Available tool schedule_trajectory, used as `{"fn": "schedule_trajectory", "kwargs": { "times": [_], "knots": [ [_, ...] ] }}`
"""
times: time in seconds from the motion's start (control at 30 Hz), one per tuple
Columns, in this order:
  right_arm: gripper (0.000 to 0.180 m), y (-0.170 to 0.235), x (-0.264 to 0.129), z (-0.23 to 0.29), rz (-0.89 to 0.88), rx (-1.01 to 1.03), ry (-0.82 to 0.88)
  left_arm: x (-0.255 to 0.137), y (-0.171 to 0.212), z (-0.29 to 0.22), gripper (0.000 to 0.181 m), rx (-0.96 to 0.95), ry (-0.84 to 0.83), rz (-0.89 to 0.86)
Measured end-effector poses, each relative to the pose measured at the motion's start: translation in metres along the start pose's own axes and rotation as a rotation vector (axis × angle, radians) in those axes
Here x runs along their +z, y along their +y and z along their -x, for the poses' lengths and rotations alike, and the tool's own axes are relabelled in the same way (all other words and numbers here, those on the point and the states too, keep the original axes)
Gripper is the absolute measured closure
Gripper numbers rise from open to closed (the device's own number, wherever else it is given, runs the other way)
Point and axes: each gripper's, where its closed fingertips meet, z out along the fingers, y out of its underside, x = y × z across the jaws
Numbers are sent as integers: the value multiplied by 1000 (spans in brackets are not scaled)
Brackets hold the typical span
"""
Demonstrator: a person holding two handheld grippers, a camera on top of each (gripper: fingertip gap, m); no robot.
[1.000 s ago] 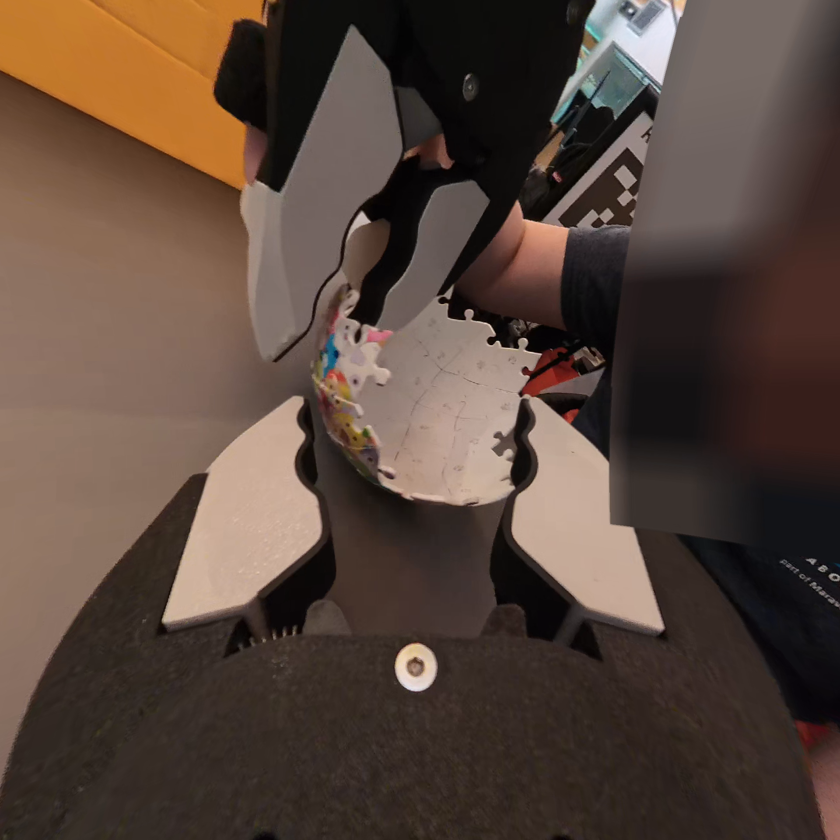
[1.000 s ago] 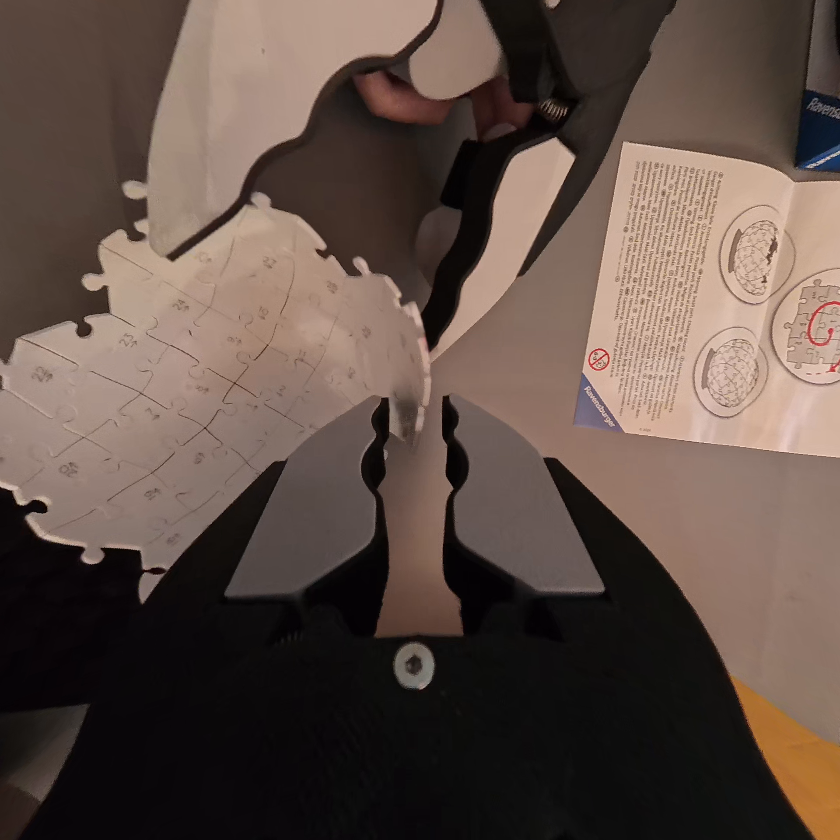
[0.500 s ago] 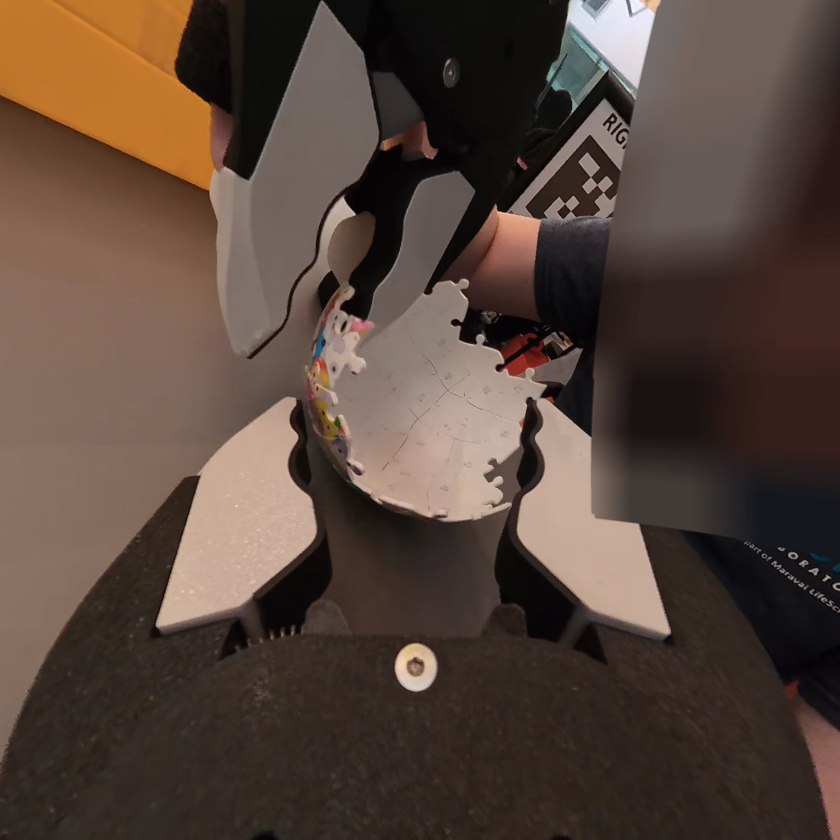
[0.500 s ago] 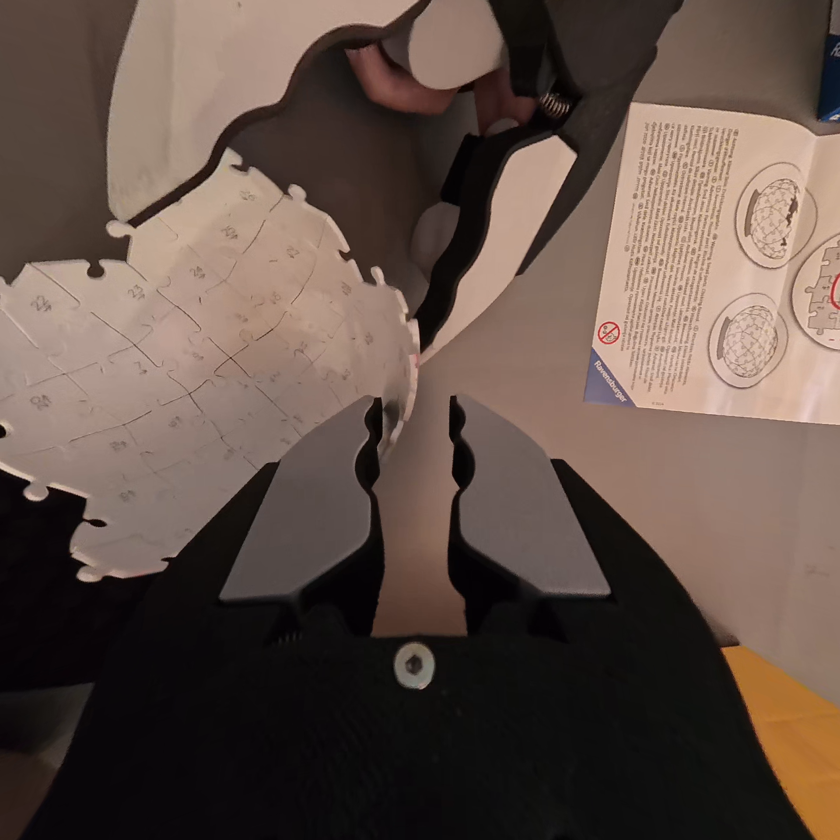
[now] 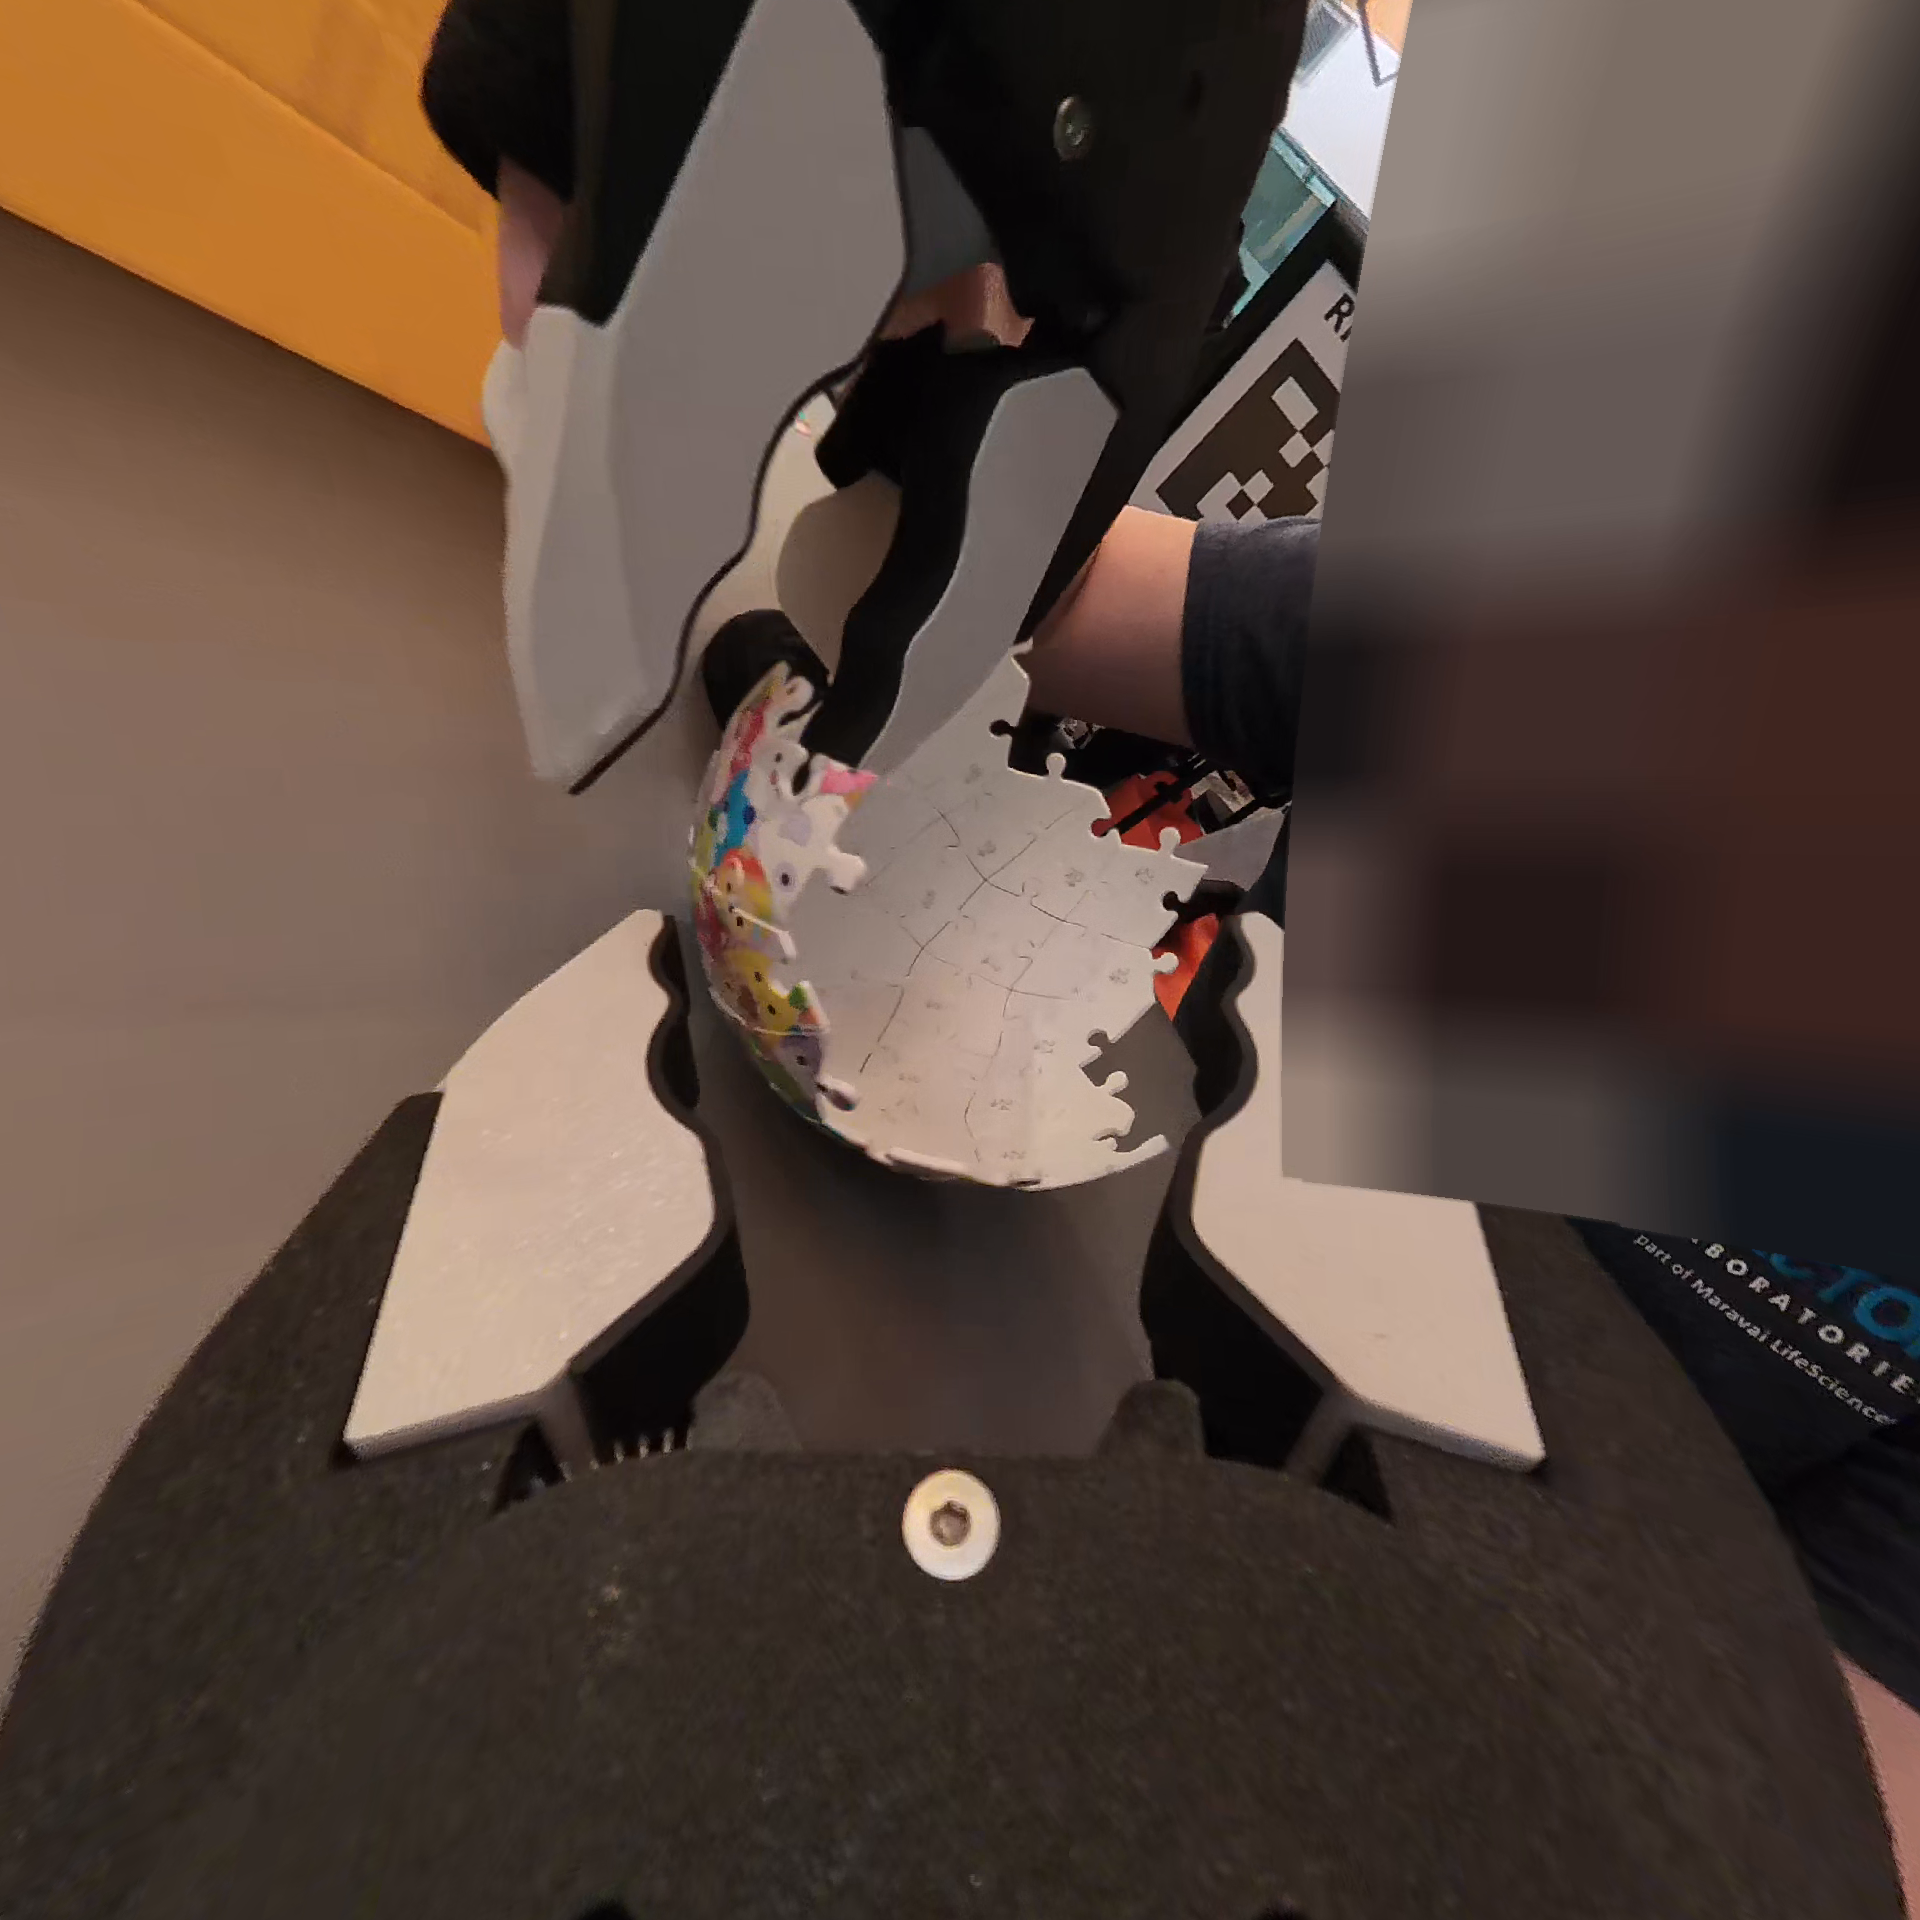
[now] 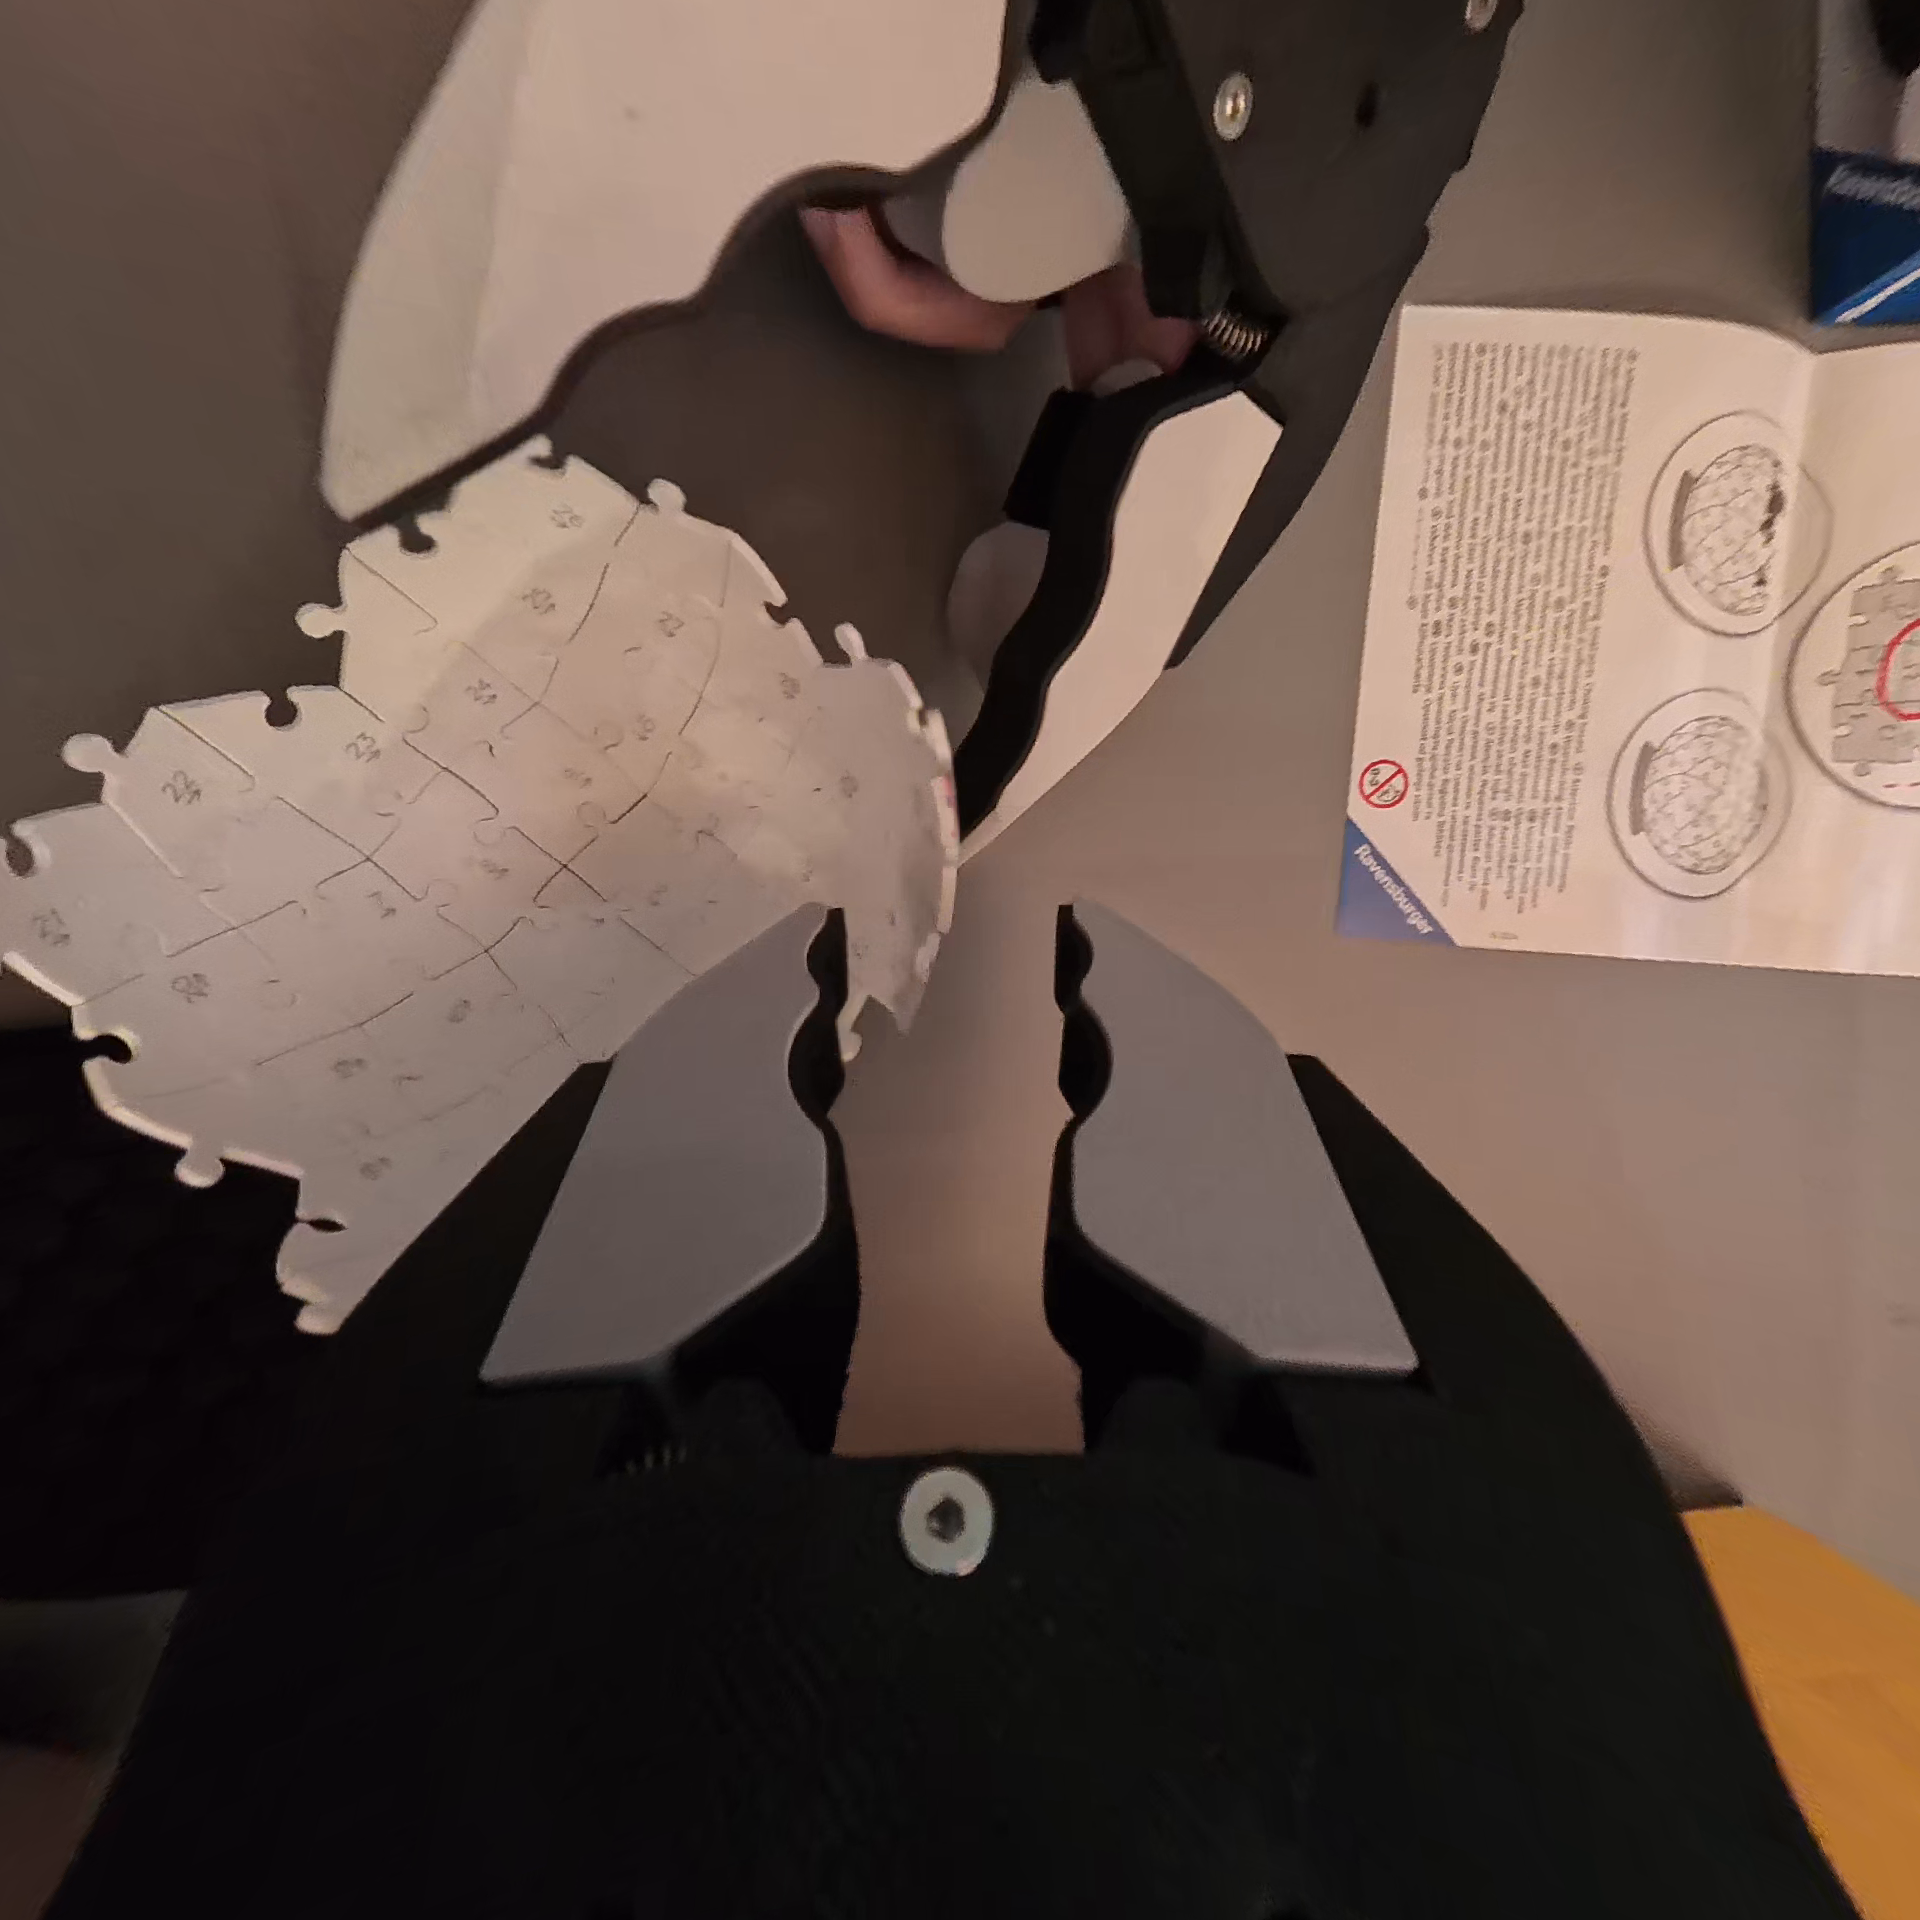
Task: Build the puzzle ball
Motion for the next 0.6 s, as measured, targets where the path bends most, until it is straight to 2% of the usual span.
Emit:
{"fn": "schedule_trajectory", "kwargs": {
  "times": [0.2,0.6],
  "knots": [
    [136,10,7,-4,59,29,22,5,0,0,83,0,7,6],
    [132,8,8,-10,52,110,49,9,-4,-1,84,-18,46,-5]
  ]
}}
